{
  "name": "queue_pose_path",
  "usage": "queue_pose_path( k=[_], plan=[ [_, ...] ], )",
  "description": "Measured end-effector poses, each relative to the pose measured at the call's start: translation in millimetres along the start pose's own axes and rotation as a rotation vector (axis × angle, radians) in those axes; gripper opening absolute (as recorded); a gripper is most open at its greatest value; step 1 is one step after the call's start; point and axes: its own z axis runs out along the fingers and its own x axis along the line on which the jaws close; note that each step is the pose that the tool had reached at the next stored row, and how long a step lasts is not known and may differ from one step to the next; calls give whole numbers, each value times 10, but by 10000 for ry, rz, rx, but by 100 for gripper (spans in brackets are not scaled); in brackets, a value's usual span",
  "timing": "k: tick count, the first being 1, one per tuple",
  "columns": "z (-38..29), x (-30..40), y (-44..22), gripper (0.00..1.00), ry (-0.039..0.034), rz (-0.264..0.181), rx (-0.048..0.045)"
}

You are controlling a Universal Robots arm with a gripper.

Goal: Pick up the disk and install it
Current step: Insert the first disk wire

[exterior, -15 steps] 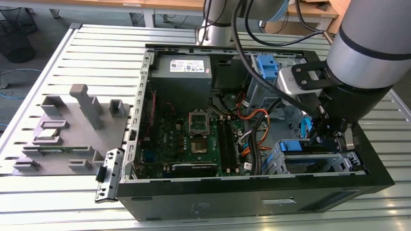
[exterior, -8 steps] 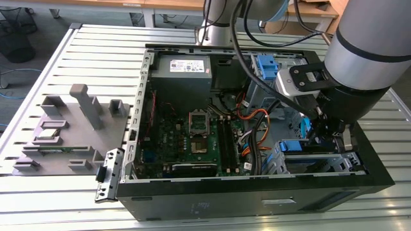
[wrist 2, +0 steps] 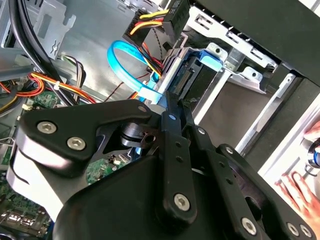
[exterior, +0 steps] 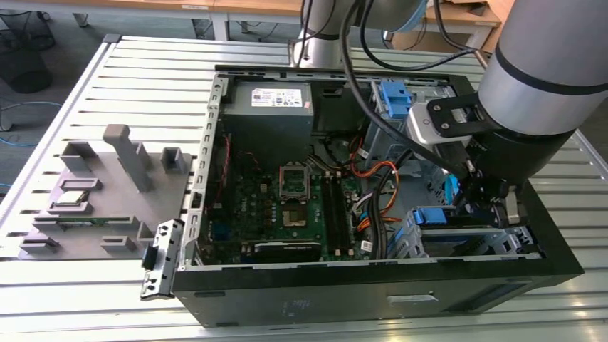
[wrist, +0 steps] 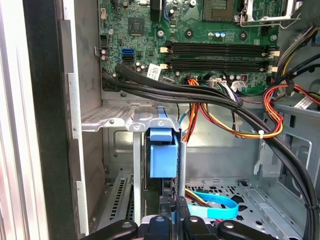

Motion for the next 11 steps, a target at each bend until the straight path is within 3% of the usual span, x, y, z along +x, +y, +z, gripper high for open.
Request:
queue_pose_path(
  k=[11],
  plan=[
    [16,1,5,16,2,-1,0]
  ],
)
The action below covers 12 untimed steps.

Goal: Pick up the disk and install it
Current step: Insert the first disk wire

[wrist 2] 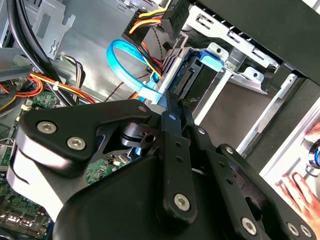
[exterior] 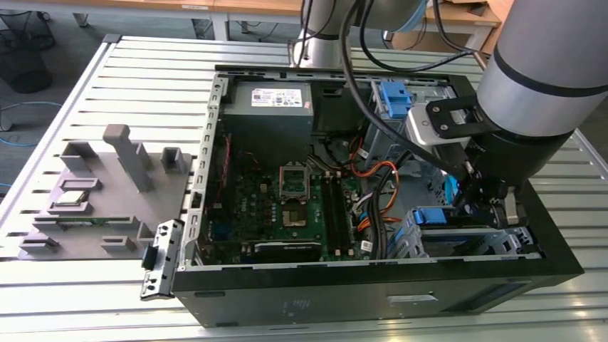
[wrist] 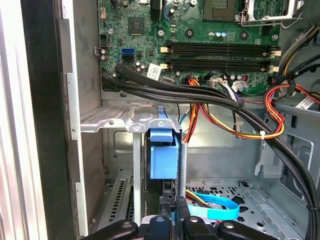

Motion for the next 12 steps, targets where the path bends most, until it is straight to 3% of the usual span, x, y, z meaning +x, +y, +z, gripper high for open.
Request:
queue_pose_path(
  k=[4,6,8,9,12],
  plan=[
    [2,0,0,16,-2,0,0],
    [4,0,1,24,-5,1,0],
    [5,0,1,24,-4,1,1],
    [4,0,1,30,-3,1,0],
    [-15,-1,-3,30,-1,0,0]
  ],
)
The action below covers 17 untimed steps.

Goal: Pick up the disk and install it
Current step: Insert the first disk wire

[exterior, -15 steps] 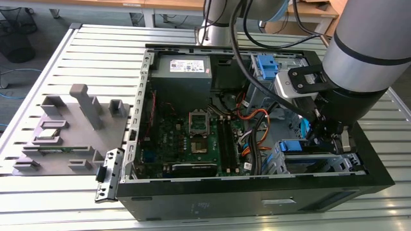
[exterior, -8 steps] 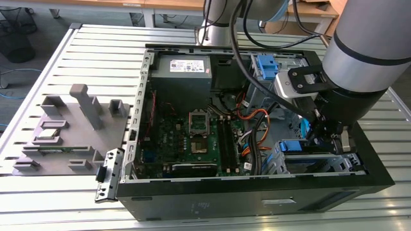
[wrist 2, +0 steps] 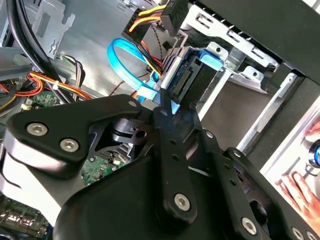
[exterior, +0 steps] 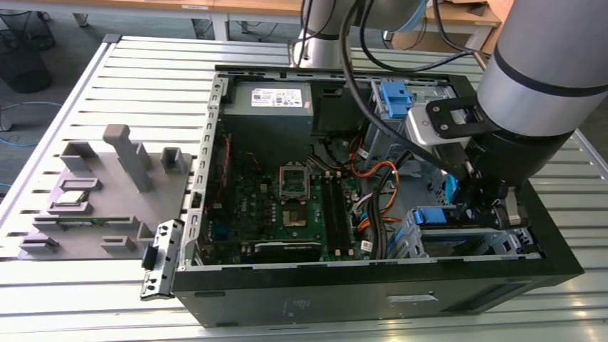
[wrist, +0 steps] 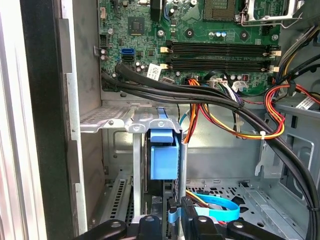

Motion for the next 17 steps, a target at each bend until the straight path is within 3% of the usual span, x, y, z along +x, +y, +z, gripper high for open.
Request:
queue_pose_path(
  k=[10,17],
  plan=[
    [-288,-14,-63,30,0,0,0],
    [-309,-15,-68,30,-1,0,-32]
  ],
)
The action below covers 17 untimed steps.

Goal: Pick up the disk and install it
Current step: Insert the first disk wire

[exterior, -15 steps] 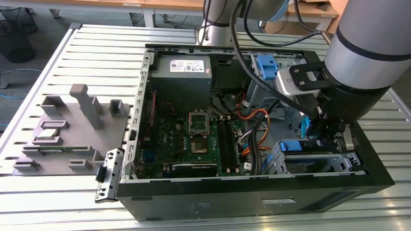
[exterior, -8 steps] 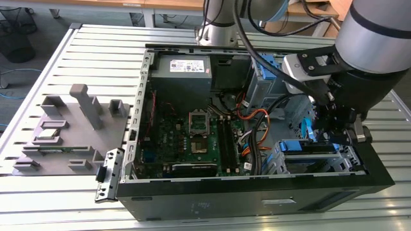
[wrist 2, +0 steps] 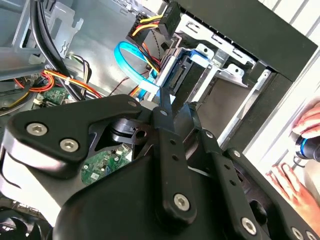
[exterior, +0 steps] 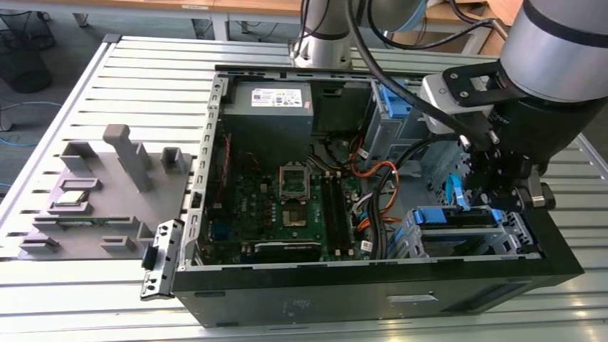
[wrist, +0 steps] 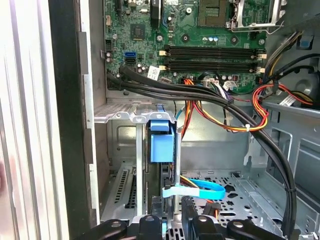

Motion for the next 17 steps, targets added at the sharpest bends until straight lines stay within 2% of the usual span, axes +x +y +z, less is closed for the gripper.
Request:
queue_pose_path(
  k=[1,8,15,17],
  plan=[
    [1,0,-2,30,0,8,-151],
    [15,1,-40,30,-3,71,-1402],
    [15,1,-41,30,-2,74,-1447],
    [23,2,-79,30,0,89,-1515]
  ],
)
